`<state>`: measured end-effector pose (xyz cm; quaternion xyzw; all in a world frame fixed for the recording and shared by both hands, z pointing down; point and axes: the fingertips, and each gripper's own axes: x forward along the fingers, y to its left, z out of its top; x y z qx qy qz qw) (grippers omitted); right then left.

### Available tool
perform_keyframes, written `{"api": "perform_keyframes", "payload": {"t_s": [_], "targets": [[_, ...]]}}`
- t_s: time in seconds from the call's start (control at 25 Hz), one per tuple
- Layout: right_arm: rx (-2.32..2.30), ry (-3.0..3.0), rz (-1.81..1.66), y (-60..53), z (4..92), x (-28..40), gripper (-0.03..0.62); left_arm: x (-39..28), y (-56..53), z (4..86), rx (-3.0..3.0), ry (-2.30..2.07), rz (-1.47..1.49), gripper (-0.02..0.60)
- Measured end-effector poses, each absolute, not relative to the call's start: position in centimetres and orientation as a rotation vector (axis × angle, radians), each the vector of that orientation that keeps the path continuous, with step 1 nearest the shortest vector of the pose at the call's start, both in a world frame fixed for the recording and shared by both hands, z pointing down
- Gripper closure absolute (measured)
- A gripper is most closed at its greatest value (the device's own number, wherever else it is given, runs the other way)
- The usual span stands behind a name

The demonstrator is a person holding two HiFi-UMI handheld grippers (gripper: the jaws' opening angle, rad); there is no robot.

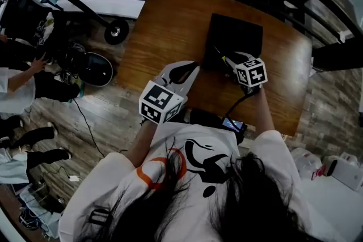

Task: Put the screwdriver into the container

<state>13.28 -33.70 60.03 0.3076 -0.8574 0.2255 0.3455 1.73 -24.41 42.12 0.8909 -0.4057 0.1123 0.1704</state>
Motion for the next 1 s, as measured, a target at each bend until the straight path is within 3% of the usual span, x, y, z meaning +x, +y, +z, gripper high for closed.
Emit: {"api": "perform_keyframes", "payload": {"t_s": [1.0], "targets": [[1.207, -2.480, 0.623, -22.8, 46.9, 5.1, 0.503, -4.2, -21.7, 42.2, 2.618, -0.957, 0.306, 0.580]]}}
